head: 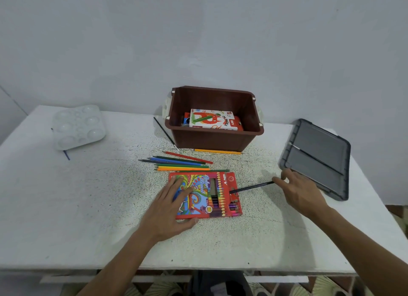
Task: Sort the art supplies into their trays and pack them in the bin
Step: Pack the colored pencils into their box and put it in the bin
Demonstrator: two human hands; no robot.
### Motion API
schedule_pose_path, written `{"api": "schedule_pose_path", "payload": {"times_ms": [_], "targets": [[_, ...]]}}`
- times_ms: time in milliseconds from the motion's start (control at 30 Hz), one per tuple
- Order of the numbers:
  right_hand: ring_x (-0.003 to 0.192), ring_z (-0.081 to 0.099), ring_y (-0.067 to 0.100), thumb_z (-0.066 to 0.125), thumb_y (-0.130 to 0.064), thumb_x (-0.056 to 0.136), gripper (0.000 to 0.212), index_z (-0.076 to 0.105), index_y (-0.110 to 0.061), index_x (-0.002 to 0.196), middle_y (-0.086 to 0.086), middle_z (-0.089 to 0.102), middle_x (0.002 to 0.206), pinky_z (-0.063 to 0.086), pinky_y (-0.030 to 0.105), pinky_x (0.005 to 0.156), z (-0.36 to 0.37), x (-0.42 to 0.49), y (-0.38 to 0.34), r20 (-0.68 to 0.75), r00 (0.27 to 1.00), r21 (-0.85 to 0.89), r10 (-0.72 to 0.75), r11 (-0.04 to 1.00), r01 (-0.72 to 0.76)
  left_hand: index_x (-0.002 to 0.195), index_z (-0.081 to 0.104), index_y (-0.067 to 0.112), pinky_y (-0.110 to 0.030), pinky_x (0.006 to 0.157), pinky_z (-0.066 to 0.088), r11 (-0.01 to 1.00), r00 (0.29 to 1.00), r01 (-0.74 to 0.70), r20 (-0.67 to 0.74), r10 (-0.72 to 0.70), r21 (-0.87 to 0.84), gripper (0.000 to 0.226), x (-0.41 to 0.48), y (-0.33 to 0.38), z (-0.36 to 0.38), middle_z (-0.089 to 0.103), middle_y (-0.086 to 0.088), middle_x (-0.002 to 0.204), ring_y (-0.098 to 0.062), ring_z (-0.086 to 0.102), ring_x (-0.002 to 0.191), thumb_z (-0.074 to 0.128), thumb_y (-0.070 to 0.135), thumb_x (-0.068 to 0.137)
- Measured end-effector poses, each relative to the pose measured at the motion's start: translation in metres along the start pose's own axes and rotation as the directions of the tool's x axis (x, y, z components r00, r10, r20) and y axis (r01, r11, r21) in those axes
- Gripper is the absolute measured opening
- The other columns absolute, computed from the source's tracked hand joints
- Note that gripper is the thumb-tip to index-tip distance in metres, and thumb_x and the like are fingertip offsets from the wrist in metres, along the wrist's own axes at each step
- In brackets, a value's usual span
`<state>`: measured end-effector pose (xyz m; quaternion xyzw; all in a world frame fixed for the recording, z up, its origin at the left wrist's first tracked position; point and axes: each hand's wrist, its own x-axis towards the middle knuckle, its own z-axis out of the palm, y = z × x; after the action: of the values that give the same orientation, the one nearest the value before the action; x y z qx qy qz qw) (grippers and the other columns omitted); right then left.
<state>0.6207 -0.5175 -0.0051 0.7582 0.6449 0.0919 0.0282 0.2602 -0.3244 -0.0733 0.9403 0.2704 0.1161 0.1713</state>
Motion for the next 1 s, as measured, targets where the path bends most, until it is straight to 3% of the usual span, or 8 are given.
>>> {"api": "schedule_pose_path", "payload": {"times_ms": [367, 567, 700, 867, 1000], "targets": [[0.060, 0.057, 0.026, 0.077, 0.006, 0.071, 0.037, 0.068, -0.011, 0.103, 0.010, 0.055, 0.087, 0.048, 0.031, 0.047, 0.004, -0.001, -0.006, -0.032, 0.999, 0.005, 0.031, 1.000, -0.031, 0.150, 0.020, 0.040, -0.038, 0.117, 0.015, 1.000, 0.999, 0.029, 0.045, -0.028, -0.011, 0.087, 0.000, 0.002, -0.002, -0.001, 0.009, 0.165, -0.009, -0.013, 0.150, 0.035, 0.088, 0.080], [0.061, 0.058, 0.025, 0.077, 0.006, 0.070, 0.040, 0.068, -0.012, 0.105, 0.010, 0.056, 0.091, 0.050, 0.032, 0.050, 0.004, -0.001, -0.015, -0.047, 0.999, 0.040, -0.007, 0.999, 0.009, 0.152, 0.025, 0.036, -0.040, 0.118, 0.017, 1.000, 0.999, 0.022, 0.041, -0.022, -0.014, 0.088, 0.000, 0.001, -0.001, 0.003, 0.007, 0.165, -0.011, -0.010, 0.151, 0.037, 0.086, 0.081], [0.058, 0.052, 0.018, 0.079, -0.005, 0.077, 0.033, 0.067, -0.012, 0.107, 0.007, 0.056, 0.089, 0.037, 0.024, 0.051, 0.013, 0.010, -0.043, -0.042, 0.999, 0.093, -0.036, 0.995, 0.039, 0.151, 0.024, 0.037, -0.038, 0.118, 0.013, 1.000, 0.998, 0.027, 0.053, -0.027, -0.011, 0.088, 0.001, 0.002, -0.002, 0.000, 0.008, 0.165, -0.008, -0.014, 0.150, 0.035, 0.087, 0.080], [0.064, 0.056, 0.014, 0.082, -0.019, 0.078, 0.034, 0.069, -0.012, 0.109, 0.002, 0.059, 0.087, 0.040, 0.019, 0.057, 0.023, 0.028, -0.077, -0.086, 0.990, 0.209, -0.115, 0.969, 0.131, 0.151, 0.026, 0.037, -0.038, 0.118, 0.016, 0.999, 0.998, 0.033, 0.058, -0.032, -0.001, 0.087, 0.001, 0.002, -0.002, 0.002, 0.007, 0.165, -0.010, -0.009, 0.151, 0.036, 0.087, 0.080], [0.069, 0.054, 0.016, 0.065, -0.031, 0.086, 0.031, 0.069, -0.016, 0.113, 0.003, 0.057, 0.084, 0.035, 0.022, 0.059, 0.021, 0.034, -0.089, -0.147, 0.981, 0.303, -0.128, 0.938, 0.168, 0.152, 0.025, 0.037, -0.037, 0.118, 0.015, 0.999, 0.997, 0.036, 0.064, -0.037, 0.011, 0.088, 0.000, 0.002, -0.002, 0.001, 0.007, 0.165, -0.009, -0.011, 0.150, 0.035, 0.087, 0.080]]}}
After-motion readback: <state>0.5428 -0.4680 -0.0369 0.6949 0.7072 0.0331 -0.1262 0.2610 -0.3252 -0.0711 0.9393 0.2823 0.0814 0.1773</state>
